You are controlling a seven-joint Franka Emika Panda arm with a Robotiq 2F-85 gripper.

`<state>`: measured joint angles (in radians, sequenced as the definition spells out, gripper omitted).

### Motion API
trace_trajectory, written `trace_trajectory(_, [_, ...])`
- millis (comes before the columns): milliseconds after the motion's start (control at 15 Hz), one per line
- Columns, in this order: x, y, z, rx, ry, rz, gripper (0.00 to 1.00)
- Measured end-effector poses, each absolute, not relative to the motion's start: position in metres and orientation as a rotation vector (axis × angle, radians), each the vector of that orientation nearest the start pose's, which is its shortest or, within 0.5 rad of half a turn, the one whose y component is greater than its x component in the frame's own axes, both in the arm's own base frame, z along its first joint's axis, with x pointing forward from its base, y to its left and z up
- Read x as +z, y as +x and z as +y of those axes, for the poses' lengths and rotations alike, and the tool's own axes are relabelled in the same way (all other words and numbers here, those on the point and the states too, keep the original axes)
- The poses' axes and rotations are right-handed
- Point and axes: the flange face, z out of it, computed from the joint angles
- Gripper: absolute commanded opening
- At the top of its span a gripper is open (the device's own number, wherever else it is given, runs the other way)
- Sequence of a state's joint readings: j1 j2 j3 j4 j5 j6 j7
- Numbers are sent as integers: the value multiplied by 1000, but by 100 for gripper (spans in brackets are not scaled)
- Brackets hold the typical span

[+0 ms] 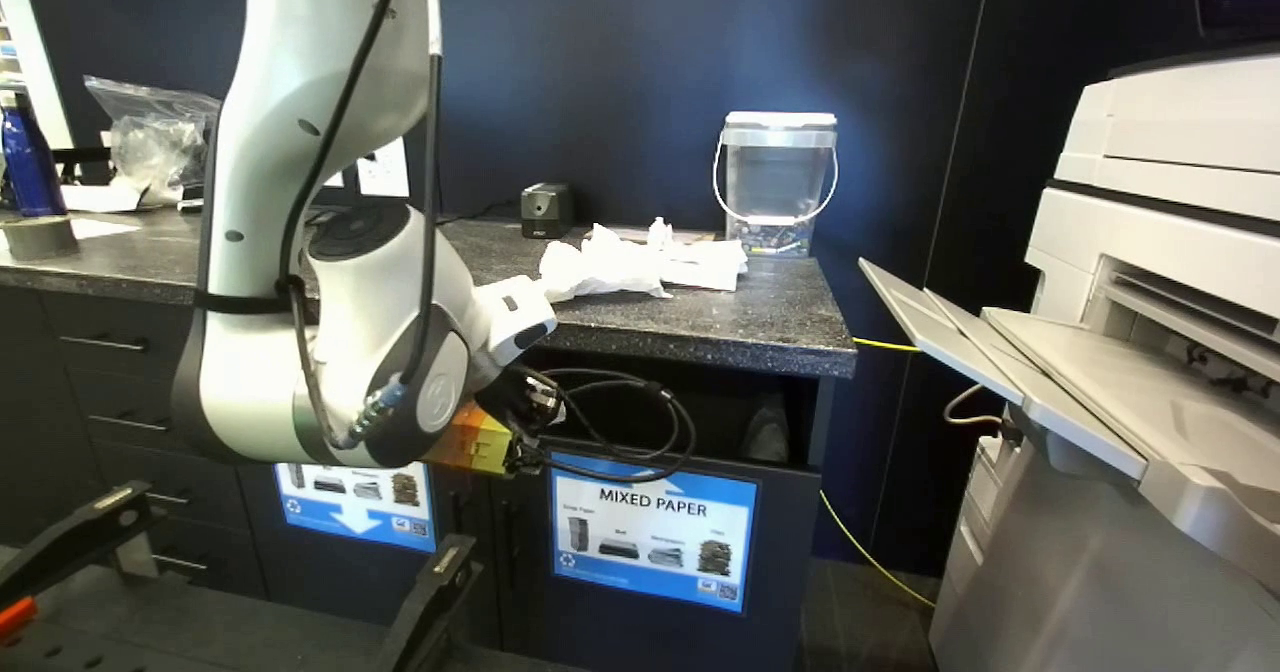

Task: Put the papers in the bin to the right

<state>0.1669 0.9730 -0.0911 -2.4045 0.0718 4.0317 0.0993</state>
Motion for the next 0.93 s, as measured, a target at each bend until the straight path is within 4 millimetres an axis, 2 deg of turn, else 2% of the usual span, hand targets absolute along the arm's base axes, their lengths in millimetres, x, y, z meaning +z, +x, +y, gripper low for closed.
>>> trace_trajectory(333, [4,457,3,-1166,-2945,86,11])
trace_trajectory(933, [-23,498,-15,-1347,-2795,44,11])
